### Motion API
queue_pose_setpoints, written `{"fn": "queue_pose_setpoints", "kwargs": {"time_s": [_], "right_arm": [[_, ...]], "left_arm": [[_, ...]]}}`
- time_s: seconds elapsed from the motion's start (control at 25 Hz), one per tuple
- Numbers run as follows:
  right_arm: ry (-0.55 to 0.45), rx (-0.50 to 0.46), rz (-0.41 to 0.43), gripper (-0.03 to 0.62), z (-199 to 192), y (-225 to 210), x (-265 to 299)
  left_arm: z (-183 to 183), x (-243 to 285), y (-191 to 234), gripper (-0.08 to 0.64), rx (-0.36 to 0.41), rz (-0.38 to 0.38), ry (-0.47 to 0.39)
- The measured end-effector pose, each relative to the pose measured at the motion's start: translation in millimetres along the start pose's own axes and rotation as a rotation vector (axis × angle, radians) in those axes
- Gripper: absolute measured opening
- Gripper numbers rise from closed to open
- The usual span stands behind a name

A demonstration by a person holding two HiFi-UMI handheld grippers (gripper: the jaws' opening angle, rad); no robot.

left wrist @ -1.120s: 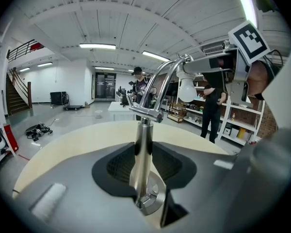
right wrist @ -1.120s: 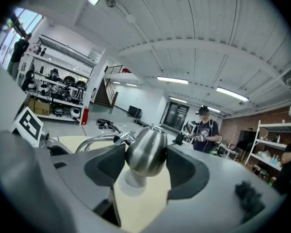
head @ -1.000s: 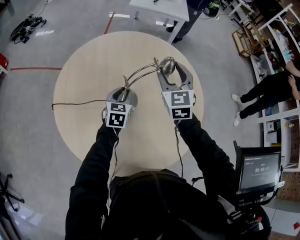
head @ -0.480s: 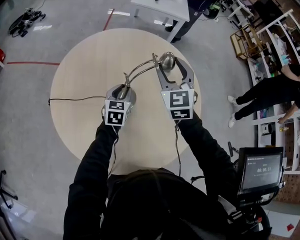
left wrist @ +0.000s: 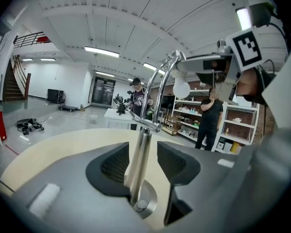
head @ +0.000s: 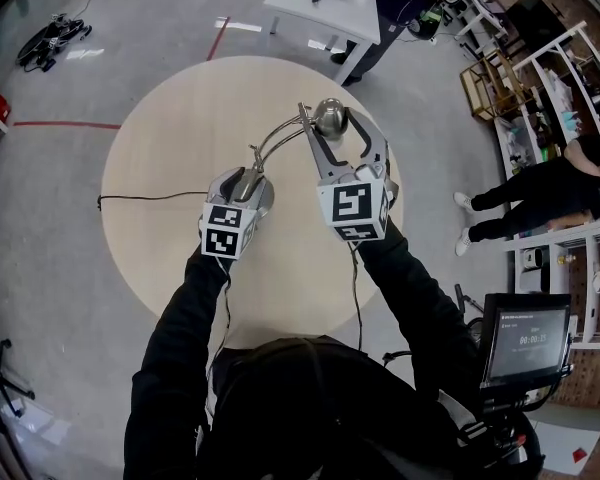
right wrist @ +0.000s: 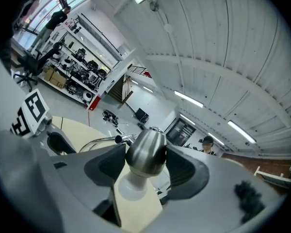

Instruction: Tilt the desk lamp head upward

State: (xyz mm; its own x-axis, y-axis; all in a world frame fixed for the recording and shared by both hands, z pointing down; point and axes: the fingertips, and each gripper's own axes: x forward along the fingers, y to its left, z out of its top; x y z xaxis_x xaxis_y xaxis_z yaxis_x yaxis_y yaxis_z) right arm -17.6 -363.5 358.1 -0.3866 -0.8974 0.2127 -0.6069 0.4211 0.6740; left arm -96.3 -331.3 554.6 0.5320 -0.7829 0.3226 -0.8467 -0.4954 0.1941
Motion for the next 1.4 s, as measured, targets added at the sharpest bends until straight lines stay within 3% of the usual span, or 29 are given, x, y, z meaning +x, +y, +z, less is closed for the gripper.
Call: {"fn": "queue_pose_setpoints", "kwargs": {"time_s": [0.16, 0.32, 0.44, 0.6, 0.84, 1.16, 1.28, 1.4], "right_arm": [[0.0, -0.024, 0.008, 0.276, 2.4, 1.6, -0.1], [-0.01, -0.062, 0.009, 0.276, 9.3, 3.4, -0.5], [-0.025, -0.111, 0.014, 0.276, 18.8, 7.9, 0.0], [-0.049, -0.176, 0.032, 0.276, 31.6, 15.4, -0.6], [-0.072, -0.211, 0.039, 0.276, 37.8, 18.3, -2.7], [-0.097, -0.197, 0.062, 0.276, 38.0, 17.6, -4.7], [-0.155, -0.107, 0.074, 0.276, 22.7, 13.5, -0.6], [-0.276, 0.087, 0.045, 0.276, 9.8, 4.1, -29.8]], "left_arm": [[46.3, -34.3, 4.5, 0.201, 0.024, -0.009, -0.119], [112.1, -53.5, -7.3, 0.23, 0.133, -0.062, -0.21], [140.8, -49.3, -24.9, 0.242, 0.245, -0.149, -0.196], [140.5, -35.3, -29.8, 0.249, 0.367, -0.219, -0.106], [136.2, -22.9, -30.3, 0.236, 0.336, -0.272, -0.067], [137.9, -15.8, -32.2, 0.158, 0.288, -0.302, -0.08], [132.1, 5.0, -23.2, 0.154, 0.287, -0.293, -0.085], [129.9, 9.4, -28.1, 0.155, 0.28, -0.295, -0.092]]}}
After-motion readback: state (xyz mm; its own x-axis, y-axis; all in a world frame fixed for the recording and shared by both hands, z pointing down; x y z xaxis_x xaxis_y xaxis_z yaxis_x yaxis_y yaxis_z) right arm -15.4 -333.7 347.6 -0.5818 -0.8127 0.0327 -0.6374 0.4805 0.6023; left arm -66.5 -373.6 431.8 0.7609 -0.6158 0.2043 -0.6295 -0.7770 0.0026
